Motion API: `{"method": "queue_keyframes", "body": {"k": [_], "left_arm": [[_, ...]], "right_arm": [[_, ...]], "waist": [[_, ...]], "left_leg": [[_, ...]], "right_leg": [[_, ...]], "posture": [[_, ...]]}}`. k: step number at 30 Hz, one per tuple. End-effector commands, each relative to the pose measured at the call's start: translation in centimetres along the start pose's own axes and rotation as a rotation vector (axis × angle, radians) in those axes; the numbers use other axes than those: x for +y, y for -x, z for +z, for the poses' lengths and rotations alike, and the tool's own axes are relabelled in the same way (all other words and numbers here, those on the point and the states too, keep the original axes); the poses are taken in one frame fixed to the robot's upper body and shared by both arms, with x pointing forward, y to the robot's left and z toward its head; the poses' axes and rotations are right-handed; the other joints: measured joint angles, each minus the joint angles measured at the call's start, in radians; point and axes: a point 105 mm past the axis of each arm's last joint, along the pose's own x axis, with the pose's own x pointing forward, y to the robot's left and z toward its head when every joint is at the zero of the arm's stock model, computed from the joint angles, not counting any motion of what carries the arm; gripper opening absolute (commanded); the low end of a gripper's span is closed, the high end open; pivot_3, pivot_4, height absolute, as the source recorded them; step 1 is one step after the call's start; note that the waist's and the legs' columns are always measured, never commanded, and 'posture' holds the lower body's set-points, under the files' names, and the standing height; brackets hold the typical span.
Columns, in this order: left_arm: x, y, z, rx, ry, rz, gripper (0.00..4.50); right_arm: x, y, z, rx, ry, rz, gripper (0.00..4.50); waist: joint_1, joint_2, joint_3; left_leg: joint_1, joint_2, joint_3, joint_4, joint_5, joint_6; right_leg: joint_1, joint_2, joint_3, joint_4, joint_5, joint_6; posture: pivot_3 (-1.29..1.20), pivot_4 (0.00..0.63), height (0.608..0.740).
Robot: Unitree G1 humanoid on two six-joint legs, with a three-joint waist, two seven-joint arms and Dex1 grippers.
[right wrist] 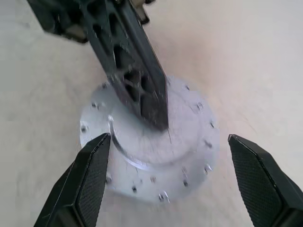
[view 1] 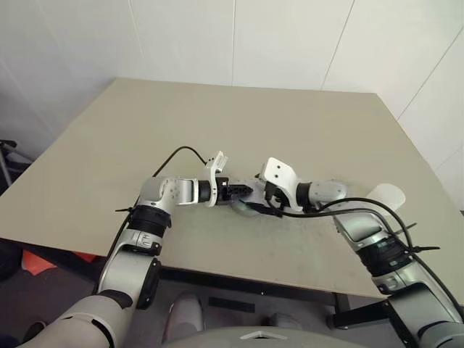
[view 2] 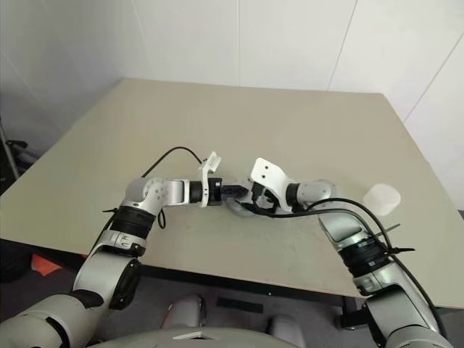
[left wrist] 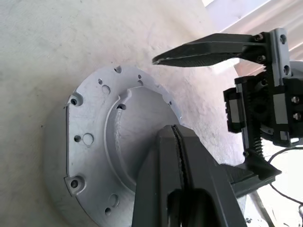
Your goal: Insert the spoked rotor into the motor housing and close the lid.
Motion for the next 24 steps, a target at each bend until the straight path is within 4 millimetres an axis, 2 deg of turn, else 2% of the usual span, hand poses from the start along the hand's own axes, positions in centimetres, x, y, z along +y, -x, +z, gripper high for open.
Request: {"method": "queue_keyframes", "body": {"k": [1, 4, 5, 6, 10, 12, 14, 24], "left_arm": [[1.1, 0.0, -1.1, 0.048, 0.014, 0.058, 0.00], [1.1, 0.0, -1.0, 0.042, 0.015, 0.057, 0.00], [1.1, 0.1, -1.0, 0.040, 0.015, 0.057, 0.00], [1.1, 0.0, -1.0, 0.037, 0.017, 0.058, 0.00], [1.2, 0.0, -0.9, 0.027, 0.022, 0.061, 0.00], [1.3, 0.1, -0.8, 0.022, 0.024, 0.064, 0.00], [1.3, 0.2, -0.8, 0.020, 0.025, 0.065, 0.00], [2.1, 1.0, -0.7, 0.006, 0.033, 0.090, 0.00]], "right_arm": [[0.5, 1.2, -4.2, 0.160, -0.116, -0.013, 4.48], [-0.1, 2.2, -4.5, 0.149, -0.208, -0.041, 4.48], [-0.2, 2.5, -4.5, 0.144, -0.235, -0.045, 4.48], [-0.3, 2.8, -4.3, 0.117, -0.303, -0.051, 4.48], [-1.7, 2.9, -4.0, 0.038, -0.591, -0.137, 4.48], [-1.8, 3.3, -5.5, 0.101, -0.608, -0.160, 4.48], [-1.8, 3.7, -6.0, 0.123, -0.609, -0.161, 4.48], [-4.3, 5.4, -3.2, -0.041, -0.852, -0.167, 4.48]], "waist": [[-0.004, -0.003, -0.003], [-0.005, -0.004, -0.003], [-0.007, 0.000, -0.002], [-0.008, 0.004, -0.003], [-0.009, 0.004, -0.003], [-0.009, 0.004, -0.003], [-0.007, 0.004, -0.003], [-0.006, 0.004, -0.003]], "left_leg": [[0.000, 0.000, 0.000, 0.000, 0.000, 0.001], [0.001, 0.002, -0.001, -0.001, 0.000, 0.001], [-0.001, 0.002, -0.001, -0.002, 0.000, 0.001], [-0.002, 0.001, 0.001, -0.002, 0.000, 0.001], [-0.003, 0.002, 0.001, -0.002, 0.000, 0.001], [-0.002, 0.002, 0.001, -0.002, 0.000, 0.001], [-0.002, 0.001, 0.001, -0.002, 0.000, 0.001], [-0.001, 0.002, 0.001, -0.002, 0.001, 0.001]], "right_leg": [[0.000, 0.001, 0.000, 0.000, 0.000, 0.000], [-0.001, 0.003, -0.002, 0.000, 0.000, 0.000], [-0.002, 0.003, -0.002, 0.000, 0.000, 0.000], [-0.005, 0.003, 0.000, 0.000, 0.000, 0.000], [-0.006, 0.004, -0.001, 0.001, 0.000, 0.000], [-0.006, 0.004, 0.000, 0.001, 0.000, 0.000], [-0.006, 0.003, 0.000, 0.001, 0.000, 0.000], [-0.005, 0.003, -0.001, 0.001, 0.000, 0.000]], "posture": [[0.00, 0.000, 0.740], [0.00, 0.000, 0.740], [0.00, 0.000, 0.740], [0.00, 0.000, 0.740], [0.00, 0.000, 0.740], [0.00, 0.000, 0.740], [0.00, 0.000, 0.740], [0.00, 0.000, 0.740]]}}
